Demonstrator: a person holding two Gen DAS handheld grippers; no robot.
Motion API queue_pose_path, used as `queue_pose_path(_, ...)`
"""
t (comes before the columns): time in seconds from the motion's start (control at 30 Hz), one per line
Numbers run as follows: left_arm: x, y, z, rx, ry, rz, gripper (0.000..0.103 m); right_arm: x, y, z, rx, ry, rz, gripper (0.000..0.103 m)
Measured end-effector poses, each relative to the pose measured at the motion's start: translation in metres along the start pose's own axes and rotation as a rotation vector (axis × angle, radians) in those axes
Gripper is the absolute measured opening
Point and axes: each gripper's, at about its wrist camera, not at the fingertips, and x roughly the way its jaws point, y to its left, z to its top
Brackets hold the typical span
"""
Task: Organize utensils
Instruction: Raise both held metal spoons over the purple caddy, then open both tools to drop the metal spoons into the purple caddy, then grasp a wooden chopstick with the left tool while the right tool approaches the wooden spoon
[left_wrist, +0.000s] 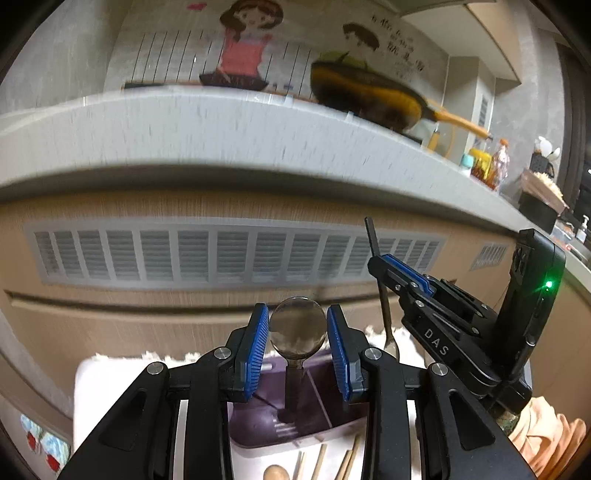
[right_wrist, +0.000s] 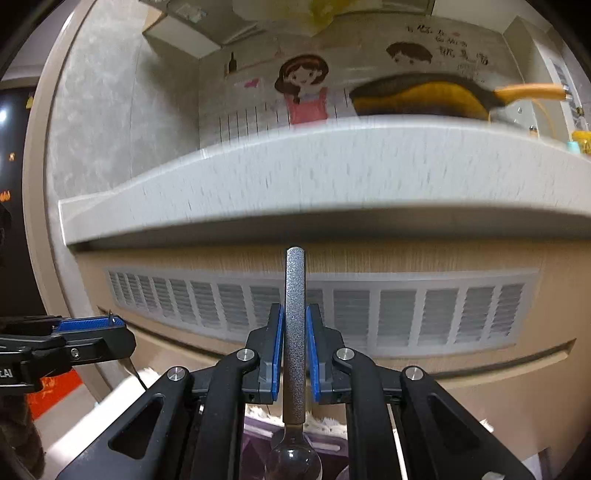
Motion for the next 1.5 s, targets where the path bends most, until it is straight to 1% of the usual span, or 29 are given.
queue_pose_path(0.1, 0.012, 0.003, -0.011, -0.019, 0.036, 0.008, 0.034, 0.011, -0.006, -0.017, 0.018, 0.045, 0.007, 0.012)
queue_pose_path(0.17, 0.018, 0.005, -0.019, -0.027, 0.050, 0.025, 0.034, 0.015, -0.009, -0.029, 0.030, 0.084, 0.013, 0.012)
queue_pose_path(0.23, 0.023, 0.006, -0.027, -0.031, 0.061, 0.050, 0.034, 0.014, -0.010, -0.042, 0.035, 0.127, 0.017, 0.012)
queue_pose_path(0.33, 0.026, 0.009, -0.038, -0.051, 0.084, 0.057, 0.035, 0.006, -0.007, -0.058, 0.019, 0.179, 0.029, 0.012)
queue_pose_path(0.37, 0.024, 0.011, -0.039, -0.058, 0.087, 0.058, 0.036, 0.003, -0.005, -0.061, 0.011, 0.196, 0.034, 0.014)
queue_pose_path(0.4, 0.022, 0.012, -0.042, -0.065, 0.089, 0.061, 0.038, 0.000, -0.004, -0.063, 0.004, 0.216, 0.041, 0.019)
queue_pose_path(0.43, 0.017, 0.013, -0.044, -0.071, 0.088, 0.069, 0.041, -0.005, -0.003, -0.065, 0.002, 0.232, 0.045, 0.021)
queue_pose_path(0.5, 0.008, 0.016, -0.047, -0.076, 0.079, 0.089, 0.044, -0.018, 0.000, -0.068, -0.002, 0.247, 0.045, 0.029)
queue_pose_path(0.53, 0.001, 0.016, -0.048, -0.079, 0.070, 0.103, 0.046, -0.024, 0.001, -0.069, -0.008, 0.253, 0.041, 0.031)
queue_pose_path(0.57, -0.006, 0.018, -0.049, -0.082, 0.063, 0.117, 0.047, -0.033, 0.003, -0.071, -0.019, 0.265, 0.026, 0.035)
queue_pose_path(0.6, -0.012, 0.019, -0.051, -0.087, 0.057, 0.132, 0.052, -0.040, 0.005, -0.074, -0.031, 0.279, 0.014, 0.042)
queue_pose_path(0.63, -0.019, 0.020, -0.055, -0.089, 0.056, 0.145, 0.054, -0.046, 0.006, -0.078, -0.042, 0.297, 0.002, 0.047)
queue_pose_path(0.67, -0.024, 0.020, -0.059, -0.088, 0.062, 0.154, 0.054, -0.051, 0.008, -0.080, -0.051, 0.315, -0.009, 0.058)
queue_pose_path(0.7, -0.029, 0.022, -0.066, -0.083, 0.076, 0.162, 0.054, -0.057, 0.009, -0.086, -0.060, 0.339, -0.021, 0.063)
queue_pose_path(0.83, -0.041, 0.031, -0.094, -0.058, 0.144, 0.178, 0.057, -0.071, 0.021, -0.111, -0.104, 0.456, -0.033, 0.066)
queue_pose_path(0.93, -0.047, 0.036, -0.118, -0.042, 0.208, 0.180, 0.059, -0.072, 0.038, -0.133, -0.160, 0.553, -0.036, 0.069)
queue_pose_path(1.03, -0.047, 0.031, -0.143, 0.005, 0.280, 0.160, 0.059, -0.078, 0.046, -0.153, -0.192, 0.604, -0.045, 0.071)
queue_pose_path(1.13, -0.042, 0.012, -0.165, 0.102, 0.341, 0.114, 0.059, -0.083, 0.049, -0.165, -0.187, 0.632, -0.046, 0.078)
queue_pose_path(1.2, -0.036, 0.000, -0.172, 0.136, 0.365, 0.070, 0.056, -0.090, 0.051, -0.172, -0.170, 0.642, -0.041, 0.083)
queue_pose_path(1.3, -0.020, -0.015, -0.174, 0.150, 0.390, 0.020, 0.043, -0.099, 0.051, -0.181, -0.143, 0.662, -0.013, 0.083)
queue_pose_path(1.43, 0.007, -0.026, -0.167, 0.155, 0.417, -0.003, 0.033, -0.106, 0.046, -0.185, -0.112, 0.672, -0.001, 0.083)
queue_pose_path(1.47, 0.013, -0.027, -0.165, 0.158, 0.427, -0.003, 0.032, -0.108, 0.043, -0.186, -0.097, 0.675, 0.005, 0.083)
queue_pose_path(1.5, 0.021, -0.029, -0.165, 0.166, 0.438, 0.004, 0.031, -0.109, 0.042, -0.186, -0.088, 0.677, 0.009, 0.077)
